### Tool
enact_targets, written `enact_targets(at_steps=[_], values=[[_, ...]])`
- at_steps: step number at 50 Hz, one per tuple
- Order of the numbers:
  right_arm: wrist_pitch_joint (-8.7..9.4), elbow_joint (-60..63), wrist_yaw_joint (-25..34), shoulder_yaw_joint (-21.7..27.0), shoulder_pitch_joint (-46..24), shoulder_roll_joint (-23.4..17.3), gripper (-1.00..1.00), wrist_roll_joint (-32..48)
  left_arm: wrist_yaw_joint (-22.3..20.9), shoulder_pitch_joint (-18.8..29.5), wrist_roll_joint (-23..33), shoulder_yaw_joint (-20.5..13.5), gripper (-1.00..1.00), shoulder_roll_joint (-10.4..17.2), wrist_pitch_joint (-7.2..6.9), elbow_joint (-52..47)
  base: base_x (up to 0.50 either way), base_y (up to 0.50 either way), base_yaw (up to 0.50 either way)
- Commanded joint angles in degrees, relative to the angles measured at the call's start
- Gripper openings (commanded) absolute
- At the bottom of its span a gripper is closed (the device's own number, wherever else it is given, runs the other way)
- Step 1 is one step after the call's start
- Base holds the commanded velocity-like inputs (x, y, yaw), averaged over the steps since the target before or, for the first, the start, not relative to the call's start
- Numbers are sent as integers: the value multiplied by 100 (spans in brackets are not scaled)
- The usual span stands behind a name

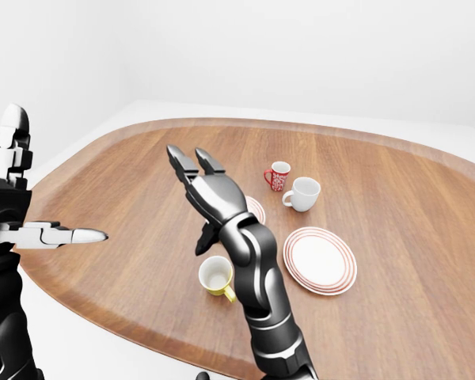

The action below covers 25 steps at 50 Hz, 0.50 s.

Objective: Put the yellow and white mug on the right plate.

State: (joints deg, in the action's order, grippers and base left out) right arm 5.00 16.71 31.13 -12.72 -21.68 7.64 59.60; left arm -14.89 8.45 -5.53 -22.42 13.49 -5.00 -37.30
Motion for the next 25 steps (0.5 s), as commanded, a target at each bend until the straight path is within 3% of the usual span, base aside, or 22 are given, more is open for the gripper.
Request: enact_targets(at_steps=[1,25], values=[[0,-96,-95,-59,148,36,100,-7,-7,6,5,1,100,6,0,-13,0,0,0],[0,-444,-537,-239,723,-41,100,-266,-30,2,87,67,100,-27,0,-63,0,0,0]])
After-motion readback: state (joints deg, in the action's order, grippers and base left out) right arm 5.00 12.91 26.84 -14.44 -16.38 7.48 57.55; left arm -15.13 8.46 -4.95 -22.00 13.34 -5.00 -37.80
